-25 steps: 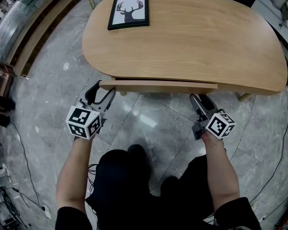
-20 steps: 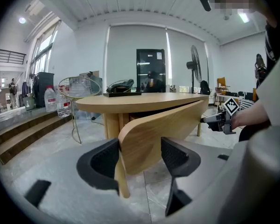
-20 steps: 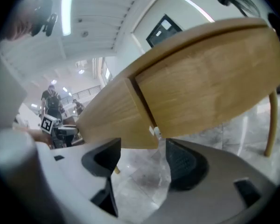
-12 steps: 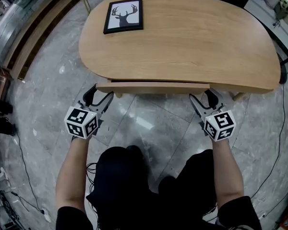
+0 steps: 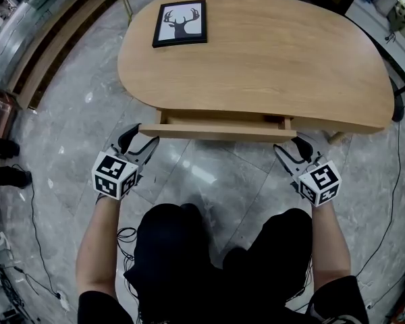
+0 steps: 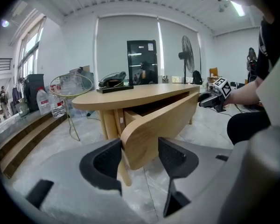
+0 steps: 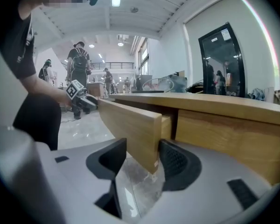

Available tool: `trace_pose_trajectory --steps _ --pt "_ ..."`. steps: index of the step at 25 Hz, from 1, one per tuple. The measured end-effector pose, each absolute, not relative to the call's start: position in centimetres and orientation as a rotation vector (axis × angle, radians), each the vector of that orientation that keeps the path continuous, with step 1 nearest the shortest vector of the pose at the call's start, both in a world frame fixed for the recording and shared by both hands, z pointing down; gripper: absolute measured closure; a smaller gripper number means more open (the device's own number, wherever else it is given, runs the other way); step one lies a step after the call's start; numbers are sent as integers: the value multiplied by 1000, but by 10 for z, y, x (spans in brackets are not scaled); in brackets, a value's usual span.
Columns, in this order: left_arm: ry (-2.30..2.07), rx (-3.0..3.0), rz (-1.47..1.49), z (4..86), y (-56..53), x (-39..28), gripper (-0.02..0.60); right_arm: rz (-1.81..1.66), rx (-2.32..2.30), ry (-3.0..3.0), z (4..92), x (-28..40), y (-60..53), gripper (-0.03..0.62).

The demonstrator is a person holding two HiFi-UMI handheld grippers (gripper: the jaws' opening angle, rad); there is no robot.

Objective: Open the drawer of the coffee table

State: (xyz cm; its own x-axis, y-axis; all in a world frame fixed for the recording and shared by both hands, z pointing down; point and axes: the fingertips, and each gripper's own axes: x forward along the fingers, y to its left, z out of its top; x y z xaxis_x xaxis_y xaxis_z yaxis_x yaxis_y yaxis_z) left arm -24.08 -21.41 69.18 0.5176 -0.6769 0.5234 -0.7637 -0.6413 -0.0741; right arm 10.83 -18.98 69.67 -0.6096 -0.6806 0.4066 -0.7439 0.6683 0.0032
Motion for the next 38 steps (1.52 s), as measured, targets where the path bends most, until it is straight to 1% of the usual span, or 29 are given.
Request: trace_pose_trajectory --steps 3,4,6,8,10,14,15,17,18,22,24,26,28,31,34,36,38 --pt "-1218 2630 779 685 -216 -237 305 215 1111 -2536 682 109 -193 346" --pt "-1209 2643 781 682 -218 -235 283 193 1102 -2536 678 108 -195 345" --pt "-1179 2662 789 680 -221 -231 270 154 1064 -2527 673 105 -199 347" --pt "-1134 2673 801 680 -223 -227 265 143 1031 -2507 673 103 -203 334" --pt "-1106 2677 823 682 -223 -224 262 129 1014 -2477 673 103 -203 355" --pt "-1114 2691 873 684 -221 -222 268 66 968 -2406 673 97 -192 316" --pt "-1112 2697 906 685 -219 -223 270 75 959 -2404 673 96 -190 316" --pt "-1096 2705 971 686 -215 -226 322 116 948 -2418 671 96 -184 328" --pt "-1082 2708 989 686 -213 -227 337 136 945 -2427 670 96 -181 337" --pt "-1040 2715 1041 686 -205 -230 342 160 918 -2423 671 95 -169 341" --pt "-1005 2729 1075 686 -199 -230 350 99 864 -2369 670 97 -165 341" --pt "-957 2748 1127 687 -195 -230 370 -39 783 -2290 667 97 -165 357" --pt "-906 2768 1201 688 -191 -230 385 -183 669 -2205 662 92 -165 400" --pt "-822 2801 1352 694 -188 -228 393 -322 464 -2057 668 81 -163 413" --pt "-731 2800 1498 698 -187 -224 397 -374 315 -1987 678 60 -162 446" --pt "-679 2776 1542 702 -187 -221 405 -370 246 -1938 686 53 -162 473" --pt "-643 2753 1595 707 -184 -221 417 -345 190 -1897 694 50 -160 485"
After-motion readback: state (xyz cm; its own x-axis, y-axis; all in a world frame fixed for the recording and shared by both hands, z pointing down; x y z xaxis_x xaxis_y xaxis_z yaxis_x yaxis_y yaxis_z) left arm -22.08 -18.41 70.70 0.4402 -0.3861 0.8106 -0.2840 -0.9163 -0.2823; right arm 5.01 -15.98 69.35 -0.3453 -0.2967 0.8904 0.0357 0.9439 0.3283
